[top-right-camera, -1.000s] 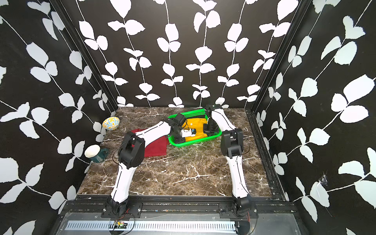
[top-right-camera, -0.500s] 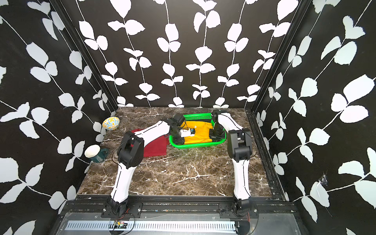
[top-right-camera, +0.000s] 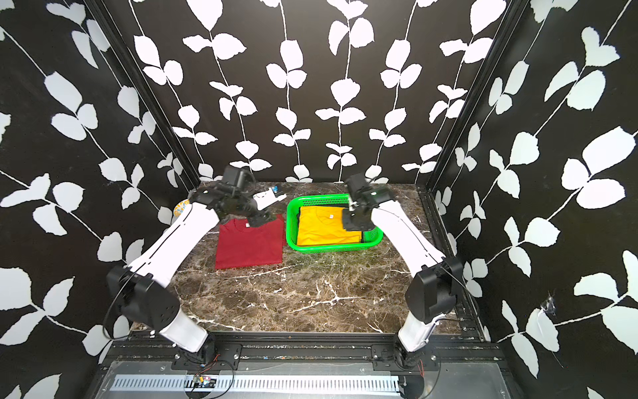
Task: Put the folded t-shirts into the basket
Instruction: Place the T-shirt in the bin, then move the T-shirt to the center of the board.
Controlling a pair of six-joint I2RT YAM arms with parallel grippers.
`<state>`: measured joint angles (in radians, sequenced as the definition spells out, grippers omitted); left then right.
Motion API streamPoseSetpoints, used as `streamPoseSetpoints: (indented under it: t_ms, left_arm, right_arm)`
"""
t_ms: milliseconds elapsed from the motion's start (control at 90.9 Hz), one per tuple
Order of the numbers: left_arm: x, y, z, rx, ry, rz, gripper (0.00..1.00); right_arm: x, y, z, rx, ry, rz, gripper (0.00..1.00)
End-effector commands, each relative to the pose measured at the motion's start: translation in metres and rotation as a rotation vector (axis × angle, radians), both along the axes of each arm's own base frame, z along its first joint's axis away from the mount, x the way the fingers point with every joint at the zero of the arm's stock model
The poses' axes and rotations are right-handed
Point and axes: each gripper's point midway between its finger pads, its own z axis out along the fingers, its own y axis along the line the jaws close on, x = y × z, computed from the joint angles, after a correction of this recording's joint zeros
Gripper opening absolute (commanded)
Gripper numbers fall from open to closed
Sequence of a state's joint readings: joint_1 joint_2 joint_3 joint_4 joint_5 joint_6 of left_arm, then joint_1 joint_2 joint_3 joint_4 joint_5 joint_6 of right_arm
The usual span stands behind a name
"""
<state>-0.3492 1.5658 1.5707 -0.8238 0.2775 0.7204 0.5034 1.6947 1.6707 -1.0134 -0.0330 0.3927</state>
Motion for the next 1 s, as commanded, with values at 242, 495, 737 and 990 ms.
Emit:
streamPoseSetpoints:
  t_ms: [242,495,737,990]
  left_arm:
    - [-0.029,0.113,-0.112,0.069,0.213,0.338,0.56]
    - [-0.005,0.155,-0.183,0.276,0.205,0.455,0.54]
    - [0.011,0.168,-0.237,0.374,0.251,0.493,0.51]
    - [-0.025,0.139,-0.249,0.358,0.360,0.308,0.51]
  right_arm:
    - [-0.060,0.167,-0.003,0.111,-0.192,0.318,0.35]
    - [-0.068,0.189,-0.062,0.065,-0.082,0.256,0.36]
    - [-0.035,0.153,-0.096,-0.105,-0.116,0.075,0.37]
    - [0.016,0.095,-0.108,-0.150,-0.089,-0.119,0.37]
